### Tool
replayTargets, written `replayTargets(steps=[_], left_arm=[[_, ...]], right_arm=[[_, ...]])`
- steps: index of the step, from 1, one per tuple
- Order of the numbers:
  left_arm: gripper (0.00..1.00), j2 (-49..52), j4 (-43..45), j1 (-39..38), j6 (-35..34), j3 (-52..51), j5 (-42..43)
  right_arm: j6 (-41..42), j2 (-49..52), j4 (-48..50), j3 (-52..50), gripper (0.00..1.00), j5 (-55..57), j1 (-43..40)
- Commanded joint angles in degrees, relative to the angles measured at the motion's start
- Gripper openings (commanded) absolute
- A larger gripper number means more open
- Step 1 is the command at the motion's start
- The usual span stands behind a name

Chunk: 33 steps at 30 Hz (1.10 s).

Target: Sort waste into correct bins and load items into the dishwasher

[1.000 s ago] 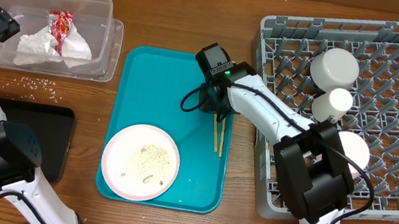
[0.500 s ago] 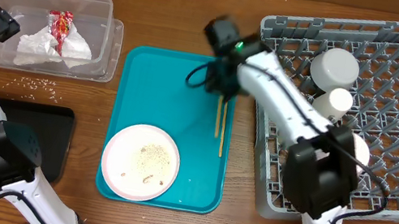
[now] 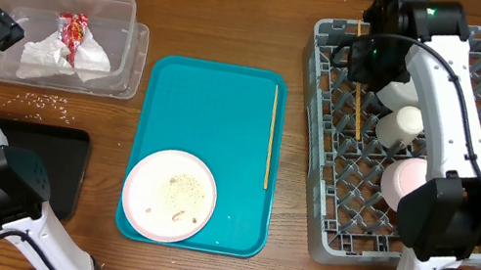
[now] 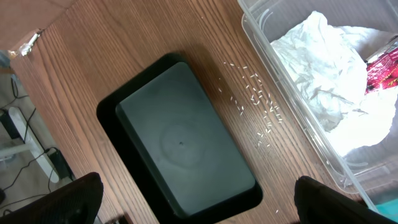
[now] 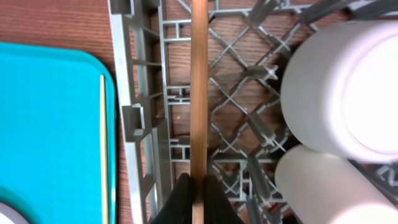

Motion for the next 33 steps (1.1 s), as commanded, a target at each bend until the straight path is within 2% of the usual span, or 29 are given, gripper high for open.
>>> replayTargets(steps=[1,5,7,9,17,22,24,26,28,30,33], left_arm=[[1.00,0.37,-0.02,-0.17,0.50,-0.46,0.02],[1.00,0.37,-0.02,-0.17,0.50,-0.46,0.02],[1.00,0.37,-0.02,-0.17,0.50,-0.46,0.02],[1.00,0.37,-0.02,-0.17,0.50,-0.46,0.02],[1.00,0.37,-0.02,-0.17,0.50,-0.46,0.02],[1.00,0.37,-0.02,-0.17,0.50,-0.46,0.02],[1.00,0.37,-0.02,-0.17,0.50,-0.46,0.02],[1.00,0.37,-0.02,-0.17,0.50,-0.46,0.02],[1.00,0.37,-0.02,-0.15,0.50,-0.46,0.02],[1.00,0.37,-0.02,-0.17,0.50,-0.46,0.02],[1.00,0.37,0.00,-0.17,0.50,-0.46,0.02]], right_arm=[[-3.26,-0.94,2.73,-4.07,0.04,-4.44,0.81],[-3.21,-0.94,5.75,-8.59,0.04,-7.04,0.98],[-2.54,-0.94,6.78,-10.49,0.24,-7.04,1.29],[-1.03,-0.94,6.49,-10.51,0.30,-6.99,1.29],[3.65,-1.75,4.68,-8.55,0.31,-8.35,2.23],[4.59,-3.21,5.11,-8.28,0.35,-10.86,7.30],[5.20,-3.19,5.29,-8.35,0.45,-10.82,10.19],[8.00,-2.99,6.12,-8.76,0.66,-8.63,13.11],[12.00,-2.86,8.20,-9.79,0.76,-4.87,16.20],[15.32,-2.86,11.08,-11.82,0.81,-0.61,18.99],[20.63,-2.86,15.34,-16.41,0.82,6.95,22.38]])
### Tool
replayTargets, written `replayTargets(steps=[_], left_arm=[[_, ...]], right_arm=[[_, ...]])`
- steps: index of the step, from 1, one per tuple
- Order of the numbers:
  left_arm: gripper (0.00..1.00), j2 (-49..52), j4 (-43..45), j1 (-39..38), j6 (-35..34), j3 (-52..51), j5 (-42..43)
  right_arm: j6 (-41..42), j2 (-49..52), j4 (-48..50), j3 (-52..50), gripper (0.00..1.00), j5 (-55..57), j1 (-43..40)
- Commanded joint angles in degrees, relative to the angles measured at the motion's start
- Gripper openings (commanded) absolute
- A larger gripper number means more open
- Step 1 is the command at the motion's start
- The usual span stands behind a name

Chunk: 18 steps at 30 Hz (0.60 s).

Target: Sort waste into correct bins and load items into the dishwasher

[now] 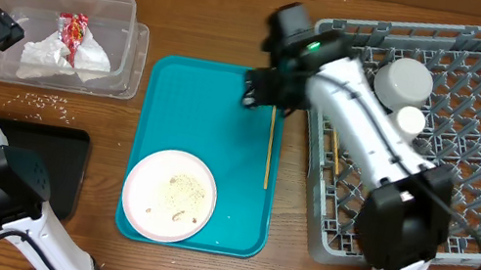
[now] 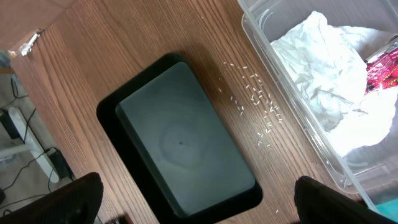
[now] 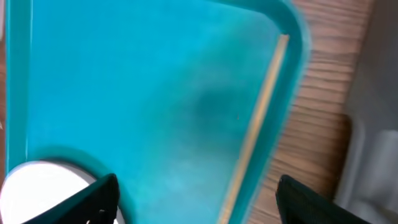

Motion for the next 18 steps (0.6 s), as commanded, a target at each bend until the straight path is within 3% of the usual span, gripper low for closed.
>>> replayTargets(steps=[1,9,18], left_arm=[[1.00,0.37,-0.02,-0.17,0.50,-0.46,0.02],[1.00,0.37,-0.02,-0.17,0.50,-0.46,0.02],[1.00,0.37,-0.02,-0.17,0.50,-0.46,0.02]], right_arm=[[8.87,-2.25,2.91,-5.27,0.82,10.78,2.51],[9.77,-2.25,14.51,-17.42,0.73,12.98,2.36],[9.86,-2.25,18.03,-20.70,0.64,9.90,3.08]])
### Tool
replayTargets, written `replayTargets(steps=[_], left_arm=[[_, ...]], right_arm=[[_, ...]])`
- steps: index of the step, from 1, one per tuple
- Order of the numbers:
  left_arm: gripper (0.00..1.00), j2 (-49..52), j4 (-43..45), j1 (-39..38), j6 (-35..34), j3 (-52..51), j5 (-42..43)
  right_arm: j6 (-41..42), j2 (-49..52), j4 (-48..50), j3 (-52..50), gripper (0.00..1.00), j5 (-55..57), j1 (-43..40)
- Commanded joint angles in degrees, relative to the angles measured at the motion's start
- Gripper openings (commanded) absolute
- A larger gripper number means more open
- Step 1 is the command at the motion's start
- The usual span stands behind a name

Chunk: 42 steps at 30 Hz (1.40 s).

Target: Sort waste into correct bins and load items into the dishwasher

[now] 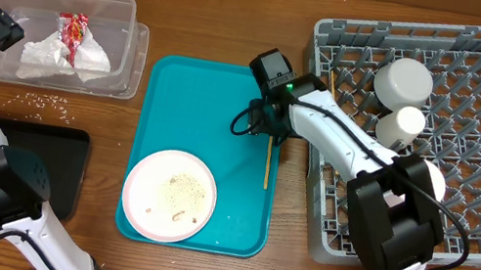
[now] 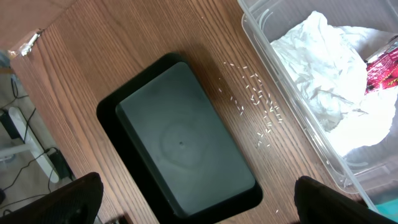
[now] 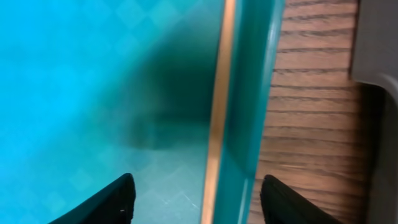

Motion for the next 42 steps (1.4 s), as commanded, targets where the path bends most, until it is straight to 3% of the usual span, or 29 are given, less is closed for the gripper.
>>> replayTargets(steps=[1,8,21,33,37,42], left_arm=[[1.00,0.37,-0.02,-0.15,0.50,-0.46,0.02],[1.00,0.37,-0.02,-0.17,0.50,-0.46,0.02],[1.00,0.37,-0.02,-0.17,0.50,-0.46,0.02],[1.00,0.37,-0.02,-0.17,0.50,-0.46,0.02],[1.00,0.37,-0.02,-0.17,0.50,-0.46,0.02],[1.00,0.37,-0.02,-0.17,0.50,-0.46,0.02]], right_arm=[[0.70,-1.95,0.90,-0.96,0.64,-0.70,0.85],[0.85,-1.95,1.73,-0.96,0.55,-0.68,1.05],[1.99,2.71,3.30,-1.05,0.54,-0.52,1.57],[2.62,2.71,2.64,-1.05,0.34,-1.62,1.73],[6.03,2.71,1.51,-1.05,0.15,-2.03,2.08],[7.10,2.73,0.20,-1.05,0.13,-2.03,2.19]])
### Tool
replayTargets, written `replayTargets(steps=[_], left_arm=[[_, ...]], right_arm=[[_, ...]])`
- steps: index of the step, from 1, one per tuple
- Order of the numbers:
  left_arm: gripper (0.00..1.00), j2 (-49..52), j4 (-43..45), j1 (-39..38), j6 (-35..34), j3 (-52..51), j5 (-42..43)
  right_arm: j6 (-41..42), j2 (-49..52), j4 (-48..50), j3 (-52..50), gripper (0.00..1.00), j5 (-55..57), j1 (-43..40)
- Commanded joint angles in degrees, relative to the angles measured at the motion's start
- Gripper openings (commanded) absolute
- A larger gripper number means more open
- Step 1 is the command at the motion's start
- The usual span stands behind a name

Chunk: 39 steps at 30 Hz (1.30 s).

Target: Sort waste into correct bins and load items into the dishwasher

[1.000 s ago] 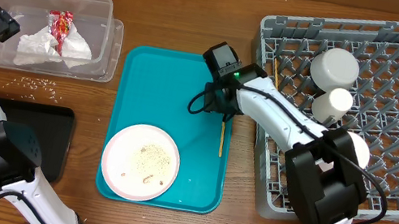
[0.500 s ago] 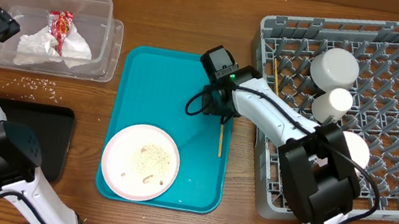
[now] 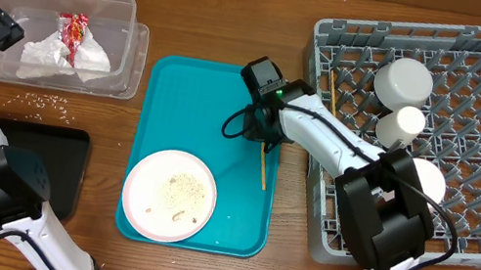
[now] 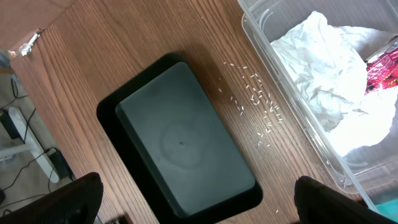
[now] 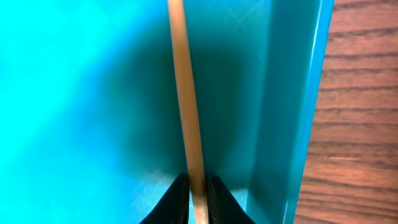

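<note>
My right gripper is shut on a wooden chopstick lying just inside the right rim of the teal tray. Overhead, that chopstick pokes out below the right gripper, slightly tilted. A second chopstick lies in the left side of the grey dish rack. A white plate with food scraps sits at the tray's front left. My left gripper hangs open high above the black bin, holding nothing.
The rack holds two white cups and a pink bowl. A clear bin at the back left holds crumpled tissue and a red wrapper. Rice grains lie on the table beside the black bin.
My right gripper, then open astride the chopstick by the tray's rim, has shut on it. The chopstick now lies slightly askew. The left arm has not moved.
First my right gripper held one chopstick over the rack's left side. Then it was open above the tray, with that chopstick left in the rack. Then it stood low over the tray's chopstick, and now it grips it. The left arm stayed still throughout.
</note>
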Motion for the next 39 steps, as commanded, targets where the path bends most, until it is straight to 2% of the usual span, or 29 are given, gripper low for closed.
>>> replayTargets(steps=[1,3,5,13,23,26,30,32,36,39], left_arm=[[1.00,0.37,-0.02,-0.17,0.50,-0.46,0.02],[1.00,0.37,-0.02,-0.17,0.50,-0.46,0.02],[1.00,0.37,-0.02,-0.17,0.50,-0.46,0.02],[1.00,0.37,-0.02,-0.17,0.50,-0.46,0.02],[1.00,0.37,-0.02,-0.17,0.50,-0.46,0.02],[1.00,0.37,-0.02,-0.17,0.50,-0.46,0.02],[1.00,0.37,-0.02,-0.17,0.50,-0.46,0.02],[1.00,0.37,-0.02,-0.17,0.50,-0.46,0.02],[1.00,0.37,-0.02,-0.17,0.50,-0.46,0.02],[1.00,0.37,-0.02,-0.17,0.50,-0.46,0.02]], right_arm=[[1.79,0.42,-1.05,-0.37,0.13,-0.52,0.57],[1.90,0.46,-1.64,-0.37,0.11,-0.52,0.57],[1.90,0.46,-2.01,-0.37,0.04,-0.55,0.57],[1.88,0.42,-4.66,2.78,0.04,-4.04,0.35],[-1.09,-1.73,-20.98,23.69,0.04,-0.68,-5.18],[-6.78,-2.05,-27.06,31.17,0.04,-0.55,-9.11],[-19.45,-2.05,-35.41,39.58,0.04,-3.23,-16.02],[-26.43,-2.05,-37.31,40.09,0.04,-7.54,-19.65],[-34.95,-1.40,-37.92,38.32,0.04,-14.38,-23.87],[-36.85,-1.33,-35.30,34.75,0.04,-18.71,-25.55]])
